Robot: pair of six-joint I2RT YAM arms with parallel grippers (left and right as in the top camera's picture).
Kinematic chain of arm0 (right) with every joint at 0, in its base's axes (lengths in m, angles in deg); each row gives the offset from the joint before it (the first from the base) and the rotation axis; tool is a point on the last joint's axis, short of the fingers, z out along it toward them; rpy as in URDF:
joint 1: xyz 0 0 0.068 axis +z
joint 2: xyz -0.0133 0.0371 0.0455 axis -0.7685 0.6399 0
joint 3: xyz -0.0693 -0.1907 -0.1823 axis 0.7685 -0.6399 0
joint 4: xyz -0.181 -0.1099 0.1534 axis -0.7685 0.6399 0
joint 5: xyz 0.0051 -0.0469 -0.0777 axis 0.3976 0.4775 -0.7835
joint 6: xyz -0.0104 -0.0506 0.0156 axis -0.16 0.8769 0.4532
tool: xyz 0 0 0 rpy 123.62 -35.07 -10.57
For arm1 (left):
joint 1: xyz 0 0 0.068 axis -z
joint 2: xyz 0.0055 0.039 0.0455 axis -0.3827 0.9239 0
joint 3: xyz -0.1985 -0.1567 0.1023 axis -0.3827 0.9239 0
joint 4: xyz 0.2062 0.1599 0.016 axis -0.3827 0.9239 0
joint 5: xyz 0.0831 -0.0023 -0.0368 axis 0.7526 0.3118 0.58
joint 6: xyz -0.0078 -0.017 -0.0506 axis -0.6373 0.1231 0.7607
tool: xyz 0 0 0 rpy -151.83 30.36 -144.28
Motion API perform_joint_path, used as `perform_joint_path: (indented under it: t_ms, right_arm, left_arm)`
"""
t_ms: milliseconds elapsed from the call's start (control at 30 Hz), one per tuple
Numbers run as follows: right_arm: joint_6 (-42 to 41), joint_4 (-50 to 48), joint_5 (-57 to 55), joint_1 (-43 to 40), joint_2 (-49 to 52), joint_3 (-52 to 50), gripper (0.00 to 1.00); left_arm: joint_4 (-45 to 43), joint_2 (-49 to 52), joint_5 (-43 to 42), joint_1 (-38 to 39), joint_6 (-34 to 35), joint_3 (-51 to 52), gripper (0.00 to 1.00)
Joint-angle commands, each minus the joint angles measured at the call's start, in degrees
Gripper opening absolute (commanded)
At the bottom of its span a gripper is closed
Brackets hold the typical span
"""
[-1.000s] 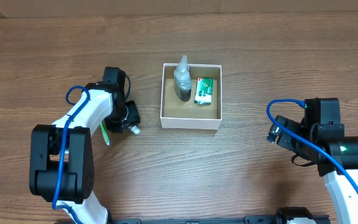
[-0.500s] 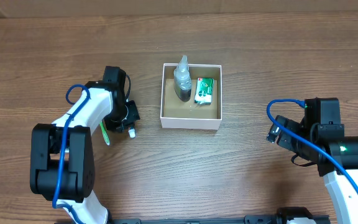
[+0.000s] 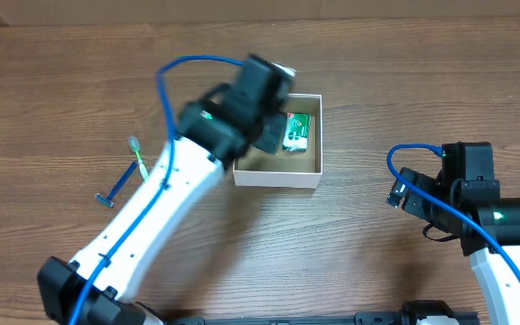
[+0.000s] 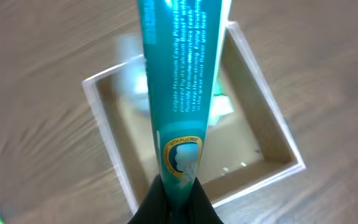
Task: Pack container
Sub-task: 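Lower the toothpaste tube into the white box and release it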
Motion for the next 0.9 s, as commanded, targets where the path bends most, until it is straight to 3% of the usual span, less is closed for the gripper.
perform_joint_path:
  t_ms: [0,67,133,200,267,300,333,467,533,600,767,867]
  right_arm:
    - [0.20,-0.44,-0.09,-0.15,-0.04,-0.31,1.00]
    - [0.20,-0.20,-0.11,-0.15,-0.04,-0.31,1.00]
    - [0.22,-0.22,-0.11,-0.15,-0.04,-0.31,1.00]
    - [0.22,-0.22,-0.11,-0.15,-0.04,-0.31,1.00]
    - [0.22,-0.24,-0.11,-0.15,-0.04,-0.31,1.00]
    - [0.22,-0.24,-0.11,-0.15,-0.04,-0.31,1.00]
    - [0.22,-0.24,-0.11,-0.15,-0.04,-0.31,1.00]
    - [0.22,-0.24,-0.11,-0.15,-0.04,-0.31,1.00]
    - [0.22,-0.37,-0.13,-0.15,-0.04,-0.31,1.00]
    - [0.22,-0.68,-0.11,-0.15,-0.04,-0.37,1.00]
    - [0.22,-0.70,-0.09,-0.15,0.22,-0.39,1.00]
    - [0.20,-0.79,-0.11,-0.15,0.24,-0.39,1.00]
  left_arm:
    - [-1.44,6.32,2.47,3.30,-8.68,0.37,0.04]
    - [-1.60,12.57,2.29,3.56,-8.63,0.37,0.06]
    - [-1.75,14.19,2.27,2.99,-8.41,0.37,0.28]
    - [-1.53,13.88,2.54,2.86,-8.96,0.07,0.34]
    - [0.76,12.96,4.28,2.89,-9.53,-2.36,0.69]
    - [2.84,12.44,5.16,2.89,-9.27,-4.15,0.74]
    - [5.31,11.67,5.51,2.86,-8.44,-6.21,0.75]
    - [12.09,6.05,8.96,-2.01,5.90,-9.86,0.79]
    - [16.48,2.71,8.81,-9.81,18.40,-9.86,0.80]
    - [19.91,1.68,7.34,-16.50,26.12,-9.62,0.87]
    - [16.48,1.86,-0.13,-32.37,26.34,1.79,0.87]
    - [9.99,1.88,-1.92,-35.69,24.52,12.24,0.88]
